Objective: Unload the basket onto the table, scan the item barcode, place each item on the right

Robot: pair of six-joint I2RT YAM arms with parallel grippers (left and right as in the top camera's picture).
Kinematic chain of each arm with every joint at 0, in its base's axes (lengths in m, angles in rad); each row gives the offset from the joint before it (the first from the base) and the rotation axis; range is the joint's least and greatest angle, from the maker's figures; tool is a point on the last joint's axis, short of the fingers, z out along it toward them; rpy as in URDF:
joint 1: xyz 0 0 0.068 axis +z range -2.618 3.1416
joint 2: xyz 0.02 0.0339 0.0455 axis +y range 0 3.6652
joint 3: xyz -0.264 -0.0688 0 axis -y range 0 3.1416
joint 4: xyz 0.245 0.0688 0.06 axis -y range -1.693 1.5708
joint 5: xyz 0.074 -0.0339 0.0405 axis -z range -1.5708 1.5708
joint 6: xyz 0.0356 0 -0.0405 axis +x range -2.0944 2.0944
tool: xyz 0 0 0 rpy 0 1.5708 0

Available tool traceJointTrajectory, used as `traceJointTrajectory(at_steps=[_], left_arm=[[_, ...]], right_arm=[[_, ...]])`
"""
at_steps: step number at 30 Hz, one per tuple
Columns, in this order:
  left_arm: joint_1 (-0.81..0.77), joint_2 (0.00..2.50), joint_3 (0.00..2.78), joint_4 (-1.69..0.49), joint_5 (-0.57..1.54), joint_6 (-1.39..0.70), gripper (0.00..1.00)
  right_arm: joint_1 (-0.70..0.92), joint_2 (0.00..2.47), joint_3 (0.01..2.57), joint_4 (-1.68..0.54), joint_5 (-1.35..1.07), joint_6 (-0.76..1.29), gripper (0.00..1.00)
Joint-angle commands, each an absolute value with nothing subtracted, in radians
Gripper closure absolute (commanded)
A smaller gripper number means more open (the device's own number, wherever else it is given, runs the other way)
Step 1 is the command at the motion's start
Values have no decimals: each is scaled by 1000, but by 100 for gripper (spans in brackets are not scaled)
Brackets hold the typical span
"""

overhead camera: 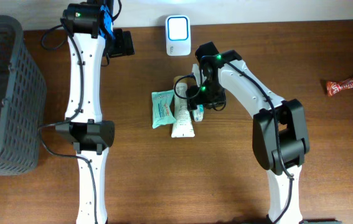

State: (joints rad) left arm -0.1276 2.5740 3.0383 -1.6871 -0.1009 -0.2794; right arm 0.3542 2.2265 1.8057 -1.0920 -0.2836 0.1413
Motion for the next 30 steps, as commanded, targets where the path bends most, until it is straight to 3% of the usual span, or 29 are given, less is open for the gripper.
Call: traceJointTrajectory(at_steps=[1,4,6,9,20,26,30], left_arm=[[-121,2584,3039,-1688,-94,-271,1],[-121,2585,3039,-1688,-93,-271,1],[-121,2584,3039,-1688,-93,-271,1],[-121,2584,3039,-1688,-94,-271,1],[-121,2584,3039,-1688,-93,-271,1],[-121,2585,3039,-1688,-94,-271,1],[-121,2584,3039,-1688,-94,-271,1]], right_arm=[[354,2217,1767,-1084,-254,167,46],[353,2217,1766,-1084,-251,167,62],[346,2217,1766,-1085,-262,176,83],[308,2217,1773,-1084,-356,200,95],[35,2219,1760,-1121,-683,88,96],[-40,2219,1574,-1058,-738,82,96],[-81,2218,1531,-1066,-548,82,67]])
